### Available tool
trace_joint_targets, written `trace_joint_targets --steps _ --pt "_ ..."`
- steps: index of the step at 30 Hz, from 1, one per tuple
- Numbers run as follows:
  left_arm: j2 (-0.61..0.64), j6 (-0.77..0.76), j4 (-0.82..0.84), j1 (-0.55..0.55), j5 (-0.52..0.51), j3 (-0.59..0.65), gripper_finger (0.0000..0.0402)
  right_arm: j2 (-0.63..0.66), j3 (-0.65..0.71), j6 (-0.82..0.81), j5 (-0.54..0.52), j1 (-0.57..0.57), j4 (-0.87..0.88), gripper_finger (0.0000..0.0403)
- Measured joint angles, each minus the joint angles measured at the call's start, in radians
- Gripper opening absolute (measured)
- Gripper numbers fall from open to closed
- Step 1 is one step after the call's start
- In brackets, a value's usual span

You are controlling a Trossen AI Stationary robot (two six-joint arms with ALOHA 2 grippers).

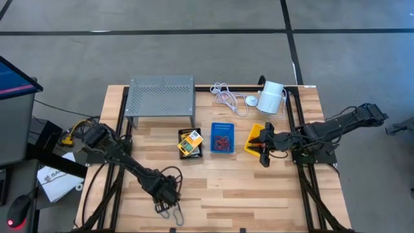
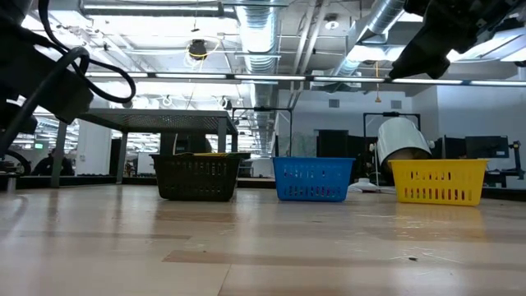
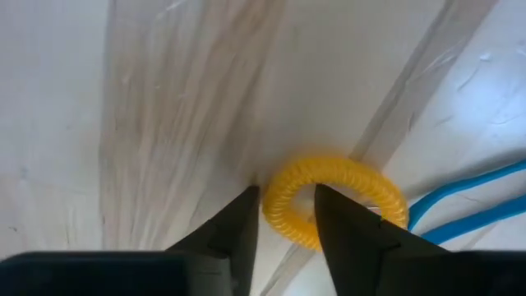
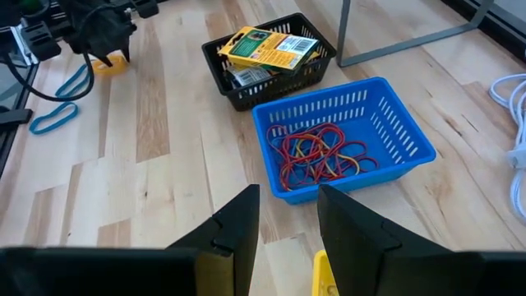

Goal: Pick & Place Office Desk Supplies
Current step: Put the yellow stretchable key holder into the yellow basket

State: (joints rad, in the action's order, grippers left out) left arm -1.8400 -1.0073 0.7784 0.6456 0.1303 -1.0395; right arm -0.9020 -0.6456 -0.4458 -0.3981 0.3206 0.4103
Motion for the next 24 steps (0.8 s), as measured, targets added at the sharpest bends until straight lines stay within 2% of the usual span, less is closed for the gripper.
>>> trace_joint_targets --steps 6,15,19,24 --pt "0.000 -0.001 0.003 -0.001 -0.001 0.006 0.0020 0.000 0.000 -0.001 0.000 0.000 0.000 0.0120" --pt "0.035 0.000 -0.009 0.004 0.009 0.012 0.0005 0.000 0.000 -0.003 0.000 0.000 0.000 0.0120" --pt "0.104 -0.003 -0.044 0.005 0.009 0.011 0.0003 0.000 0.000 -0.002 0.000 0.000 0.000 0.0120" --pt "0.197 -0.028 -0.070 0.015 -0.047 0.011 0.0002 0.000 0.000 0.000 0.000 0.000 0.000 0.0120"
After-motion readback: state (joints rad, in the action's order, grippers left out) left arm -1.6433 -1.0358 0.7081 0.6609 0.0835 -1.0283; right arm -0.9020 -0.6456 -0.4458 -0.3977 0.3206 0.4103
